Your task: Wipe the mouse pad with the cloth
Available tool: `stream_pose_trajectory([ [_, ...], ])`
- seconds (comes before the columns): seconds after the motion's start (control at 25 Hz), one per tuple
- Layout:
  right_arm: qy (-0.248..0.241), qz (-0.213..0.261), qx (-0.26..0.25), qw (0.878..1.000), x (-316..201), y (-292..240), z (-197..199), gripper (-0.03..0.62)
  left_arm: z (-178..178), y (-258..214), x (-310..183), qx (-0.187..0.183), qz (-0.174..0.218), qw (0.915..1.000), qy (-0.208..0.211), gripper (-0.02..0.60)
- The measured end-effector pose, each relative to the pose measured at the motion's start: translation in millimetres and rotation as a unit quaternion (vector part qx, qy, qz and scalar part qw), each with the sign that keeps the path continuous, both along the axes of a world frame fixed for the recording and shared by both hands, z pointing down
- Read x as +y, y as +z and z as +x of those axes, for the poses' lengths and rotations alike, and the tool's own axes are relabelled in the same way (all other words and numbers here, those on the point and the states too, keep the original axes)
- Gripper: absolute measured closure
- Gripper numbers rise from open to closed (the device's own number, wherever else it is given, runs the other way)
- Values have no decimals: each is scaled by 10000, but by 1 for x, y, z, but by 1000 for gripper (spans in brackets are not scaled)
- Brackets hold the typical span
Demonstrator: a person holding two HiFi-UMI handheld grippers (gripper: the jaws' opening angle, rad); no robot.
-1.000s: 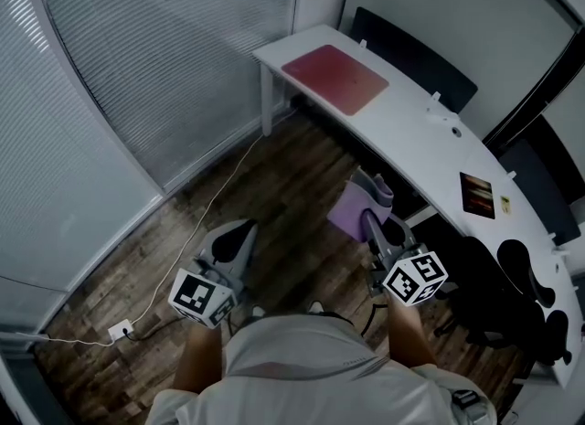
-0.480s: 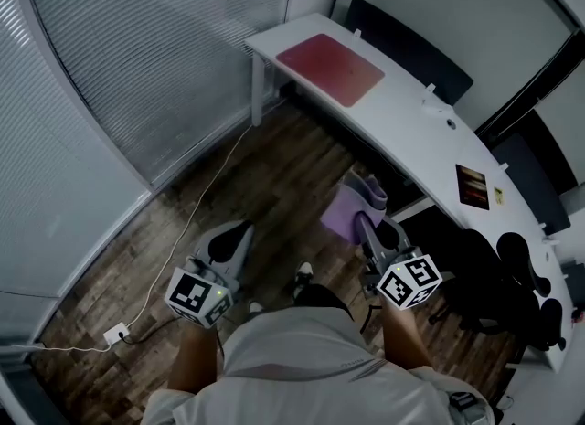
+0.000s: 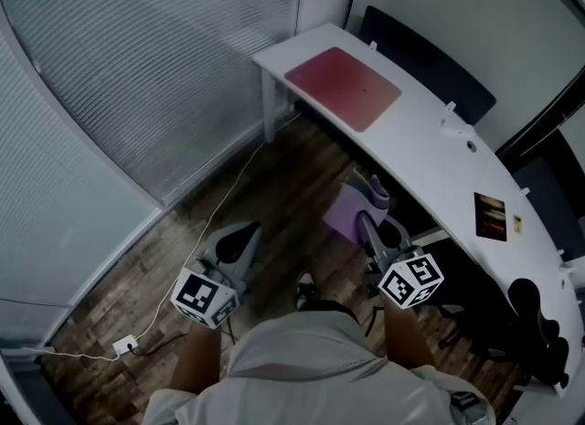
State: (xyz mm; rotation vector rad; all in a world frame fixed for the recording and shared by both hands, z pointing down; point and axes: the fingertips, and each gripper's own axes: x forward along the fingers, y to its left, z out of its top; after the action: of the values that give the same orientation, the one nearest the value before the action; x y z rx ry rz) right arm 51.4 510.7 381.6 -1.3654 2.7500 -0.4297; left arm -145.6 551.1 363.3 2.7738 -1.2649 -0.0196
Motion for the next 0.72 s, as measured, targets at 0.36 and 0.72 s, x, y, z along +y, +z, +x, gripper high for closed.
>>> stream_pose_trajectory([
  [0.36, -94, 70, -69, 9999, -117, -7, 49, 548, 47, -9, -109, -170, 9, 9998, -132, 581],
  [0.72, -329, -213, -176, 9991, -201, 19, 79, 548, 86, 4, -185, -259, -127, 9992, -280, 581],
])
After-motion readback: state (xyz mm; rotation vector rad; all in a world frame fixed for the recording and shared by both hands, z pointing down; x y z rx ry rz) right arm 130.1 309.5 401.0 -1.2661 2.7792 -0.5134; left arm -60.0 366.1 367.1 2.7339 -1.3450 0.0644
